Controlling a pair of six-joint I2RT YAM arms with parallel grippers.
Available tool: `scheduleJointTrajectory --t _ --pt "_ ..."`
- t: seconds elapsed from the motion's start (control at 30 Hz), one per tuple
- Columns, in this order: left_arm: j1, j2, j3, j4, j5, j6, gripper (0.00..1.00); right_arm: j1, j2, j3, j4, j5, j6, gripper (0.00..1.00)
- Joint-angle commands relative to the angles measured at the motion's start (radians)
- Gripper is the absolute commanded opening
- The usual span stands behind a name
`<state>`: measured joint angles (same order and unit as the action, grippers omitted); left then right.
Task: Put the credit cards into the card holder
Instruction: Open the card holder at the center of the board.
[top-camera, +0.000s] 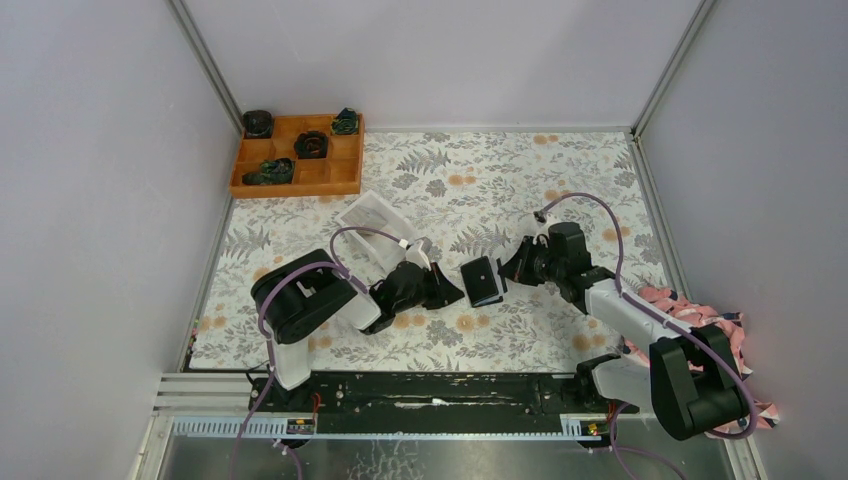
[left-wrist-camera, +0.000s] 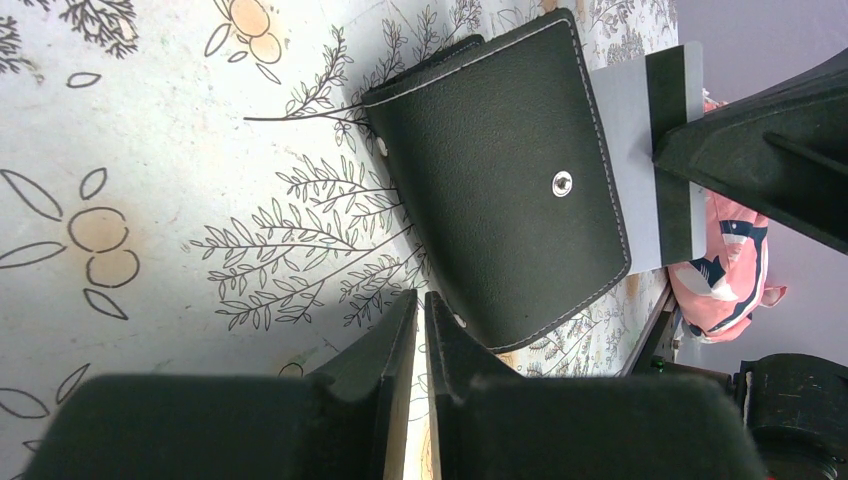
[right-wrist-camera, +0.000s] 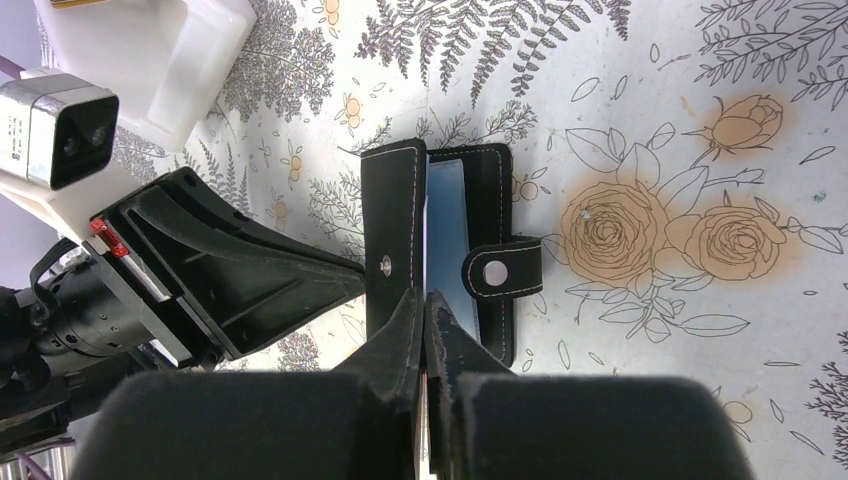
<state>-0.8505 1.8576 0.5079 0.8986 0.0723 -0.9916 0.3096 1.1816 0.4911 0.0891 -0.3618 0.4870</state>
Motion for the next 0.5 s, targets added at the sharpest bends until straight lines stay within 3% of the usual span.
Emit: scheduleJointTrajectory --t 0.0,0.47 --pt "0.004 0.041 -0.037 -0.18 -0.042 0.045 0.16 0.008 0.019 0.029 0.052 -0.056 0.009 0.0" --pt "0.011 0.02 -0.045 -0.2 -0.026 0.062 0.16 0.018 0.001 -0.003 0.179 -0.141 0.09 0.0"
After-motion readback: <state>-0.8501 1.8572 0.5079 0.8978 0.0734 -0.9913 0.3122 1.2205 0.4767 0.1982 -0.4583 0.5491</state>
